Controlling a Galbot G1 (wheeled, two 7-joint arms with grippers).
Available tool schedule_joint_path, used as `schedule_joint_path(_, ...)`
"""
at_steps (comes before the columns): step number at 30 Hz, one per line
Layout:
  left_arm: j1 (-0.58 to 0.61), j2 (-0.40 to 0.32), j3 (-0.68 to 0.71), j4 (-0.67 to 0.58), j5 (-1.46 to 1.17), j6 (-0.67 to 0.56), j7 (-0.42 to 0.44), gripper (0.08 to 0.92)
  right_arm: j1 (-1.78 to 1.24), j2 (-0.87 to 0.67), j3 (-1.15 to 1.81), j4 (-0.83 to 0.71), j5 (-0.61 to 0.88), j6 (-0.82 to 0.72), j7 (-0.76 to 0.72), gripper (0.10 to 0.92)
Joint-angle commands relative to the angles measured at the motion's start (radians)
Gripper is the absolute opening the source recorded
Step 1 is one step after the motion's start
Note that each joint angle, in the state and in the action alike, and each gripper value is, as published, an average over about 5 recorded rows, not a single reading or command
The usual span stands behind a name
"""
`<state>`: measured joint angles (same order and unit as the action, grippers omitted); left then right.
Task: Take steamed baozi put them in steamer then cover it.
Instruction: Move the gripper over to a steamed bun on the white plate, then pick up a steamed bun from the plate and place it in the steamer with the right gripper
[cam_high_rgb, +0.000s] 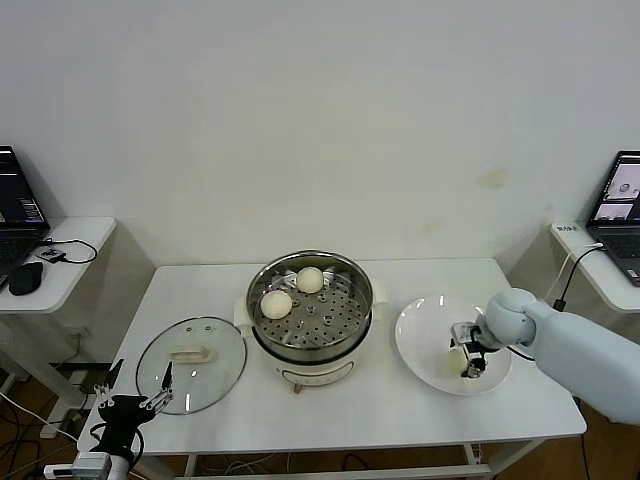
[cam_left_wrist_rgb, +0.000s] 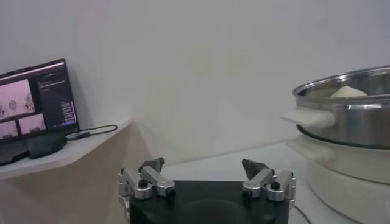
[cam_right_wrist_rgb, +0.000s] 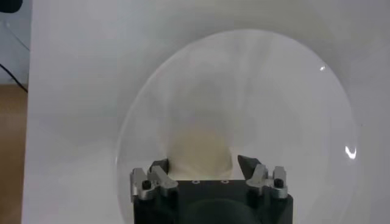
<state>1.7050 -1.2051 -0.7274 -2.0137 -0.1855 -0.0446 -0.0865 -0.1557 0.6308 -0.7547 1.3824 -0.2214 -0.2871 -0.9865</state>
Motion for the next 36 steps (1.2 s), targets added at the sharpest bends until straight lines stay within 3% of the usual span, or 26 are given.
schedule_joint_path(1,-0.002,0.0,0.001,-0.003,0.0,0.001,0.0,0.823,0.029,-0.002,0.007,0.01,0.022,-0.009,-0.016,0.666)
schedule_joint_path(17,-0.004,0.016,0.0,-0.021,-0.008,0.001,0.0,0.823,0.532,-0.072,-0.158,0.112,0.275,-0.035,-0.095,0.645)
schedule_joint_path(25,-0.006,0.017,0.001,-0.022,-0.007,-0.001,0.0,0.823,0.778,0.096,-0.32,0.105,0.4,-0.05,-0.054,0.645)
schedule_joint_path(36,-0.002,0.01,-0.02,-0.025,-0.011,-0.001,0.0,0.823,0.761,0.383,-0.373,0.096,0.489,-0.059,0.013,0.645)
